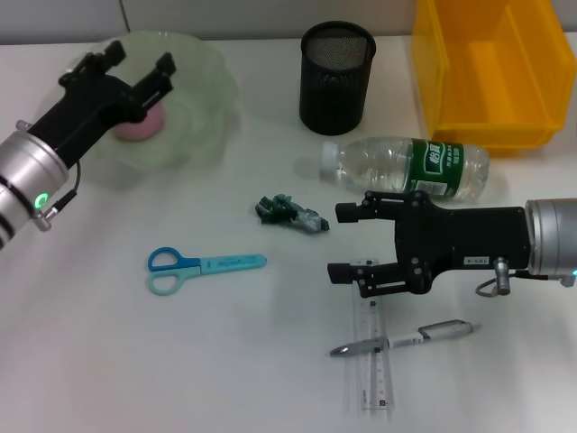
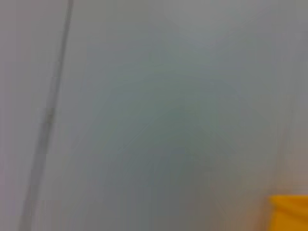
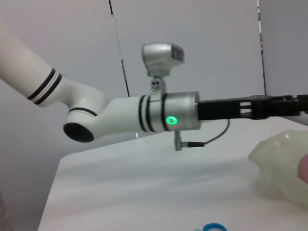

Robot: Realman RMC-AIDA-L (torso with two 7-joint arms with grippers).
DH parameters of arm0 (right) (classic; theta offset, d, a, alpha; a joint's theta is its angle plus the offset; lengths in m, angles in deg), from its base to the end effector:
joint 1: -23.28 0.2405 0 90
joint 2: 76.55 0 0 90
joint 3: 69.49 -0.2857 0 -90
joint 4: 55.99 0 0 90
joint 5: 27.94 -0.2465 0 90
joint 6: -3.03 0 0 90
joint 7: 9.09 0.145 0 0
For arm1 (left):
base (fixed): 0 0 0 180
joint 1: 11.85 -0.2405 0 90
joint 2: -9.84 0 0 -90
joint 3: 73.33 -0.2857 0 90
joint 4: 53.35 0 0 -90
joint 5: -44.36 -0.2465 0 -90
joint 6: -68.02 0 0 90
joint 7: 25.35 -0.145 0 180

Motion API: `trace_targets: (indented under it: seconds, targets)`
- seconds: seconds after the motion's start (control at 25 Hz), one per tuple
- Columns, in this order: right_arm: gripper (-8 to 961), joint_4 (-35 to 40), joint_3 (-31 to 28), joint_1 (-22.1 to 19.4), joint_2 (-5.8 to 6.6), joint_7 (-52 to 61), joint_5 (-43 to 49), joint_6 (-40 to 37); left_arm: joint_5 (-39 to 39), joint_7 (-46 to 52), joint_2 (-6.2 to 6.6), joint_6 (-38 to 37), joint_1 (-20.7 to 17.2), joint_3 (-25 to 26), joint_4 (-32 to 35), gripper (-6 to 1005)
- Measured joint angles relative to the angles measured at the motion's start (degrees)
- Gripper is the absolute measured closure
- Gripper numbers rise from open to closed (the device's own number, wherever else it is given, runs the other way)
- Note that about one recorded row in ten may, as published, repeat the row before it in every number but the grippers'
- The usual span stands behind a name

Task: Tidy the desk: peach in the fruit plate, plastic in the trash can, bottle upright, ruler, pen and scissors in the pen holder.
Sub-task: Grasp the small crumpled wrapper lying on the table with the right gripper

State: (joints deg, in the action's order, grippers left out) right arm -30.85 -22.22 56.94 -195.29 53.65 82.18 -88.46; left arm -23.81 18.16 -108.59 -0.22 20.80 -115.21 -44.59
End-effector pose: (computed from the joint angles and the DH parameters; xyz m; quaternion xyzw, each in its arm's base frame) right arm 0.2853 0.3521 -0.0659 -0.9570 0.1083 0.2646 0.0487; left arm -0.3361 0.4014 -0.0442 -0.7964 -0.2515 -0.3624 0.4136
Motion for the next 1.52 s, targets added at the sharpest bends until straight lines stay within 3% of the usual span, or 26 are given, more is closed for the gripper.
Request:
trace_targets:
  seconds: [0.08,0.16,0.2,0.28,0.36,0.44,0.48,0.8,1.52]
  targets:
    - [137,0.0,-0.3,-0.2,0.00,0.0,0.0,0.0,0.0,2.0,0.05,-1.5,-1.0,-2.4,1.7,206]
    - [137,0.0,-0.3,-0.2,0.03,0.0,0.0,0.0,-0.1,6.6,0.26,-5.1,-3.8,-8.7,6.2,207]
    - [137,0.0,-0.4,-0.3,0.11,0.0,0.0,0.0,-0.1,10.7,0.72,-8.9,-6.8,-14.7,10.7,207]
    - [137,0.0,-0.4,-0.3,0.14,0.0,0.0,0.0,-0.1,11.9,0.96,-10.0,-7.5,-16.1,11.7,207]
    - [136,0.0,-0.4,-0.4,0.22,0.1,0.0,0.0,-0.1,15.4,2.18,-13.7,-9.9,-21.0,14.4,208]
    - [136,0.0,-0.3,-0.4,0.26,0.1,0.0,0.0,-0.3,16.1,2.53,-14.6,-10.2,-21.9,14.7,208]
    - [136,0.0,-0.3,-0.4,0.29,0.1,0.0,-0.1,-3.3,18.4,4.44,-19.6,-11.1,-24.6,15.1,209]
    - [137,0.0,0.0,-0.2,0.27,0.2,0.1,-0.4,-17.9,18.1,5.67,-26.7,-11.2,-24.1,15.5,210]
    - [136,0.0,0.2,-0.2,0.43,1.3,0.4,-0.5,-18.8,15.3,5.57,-27.0,-11.3,-24.3,15.7,214]
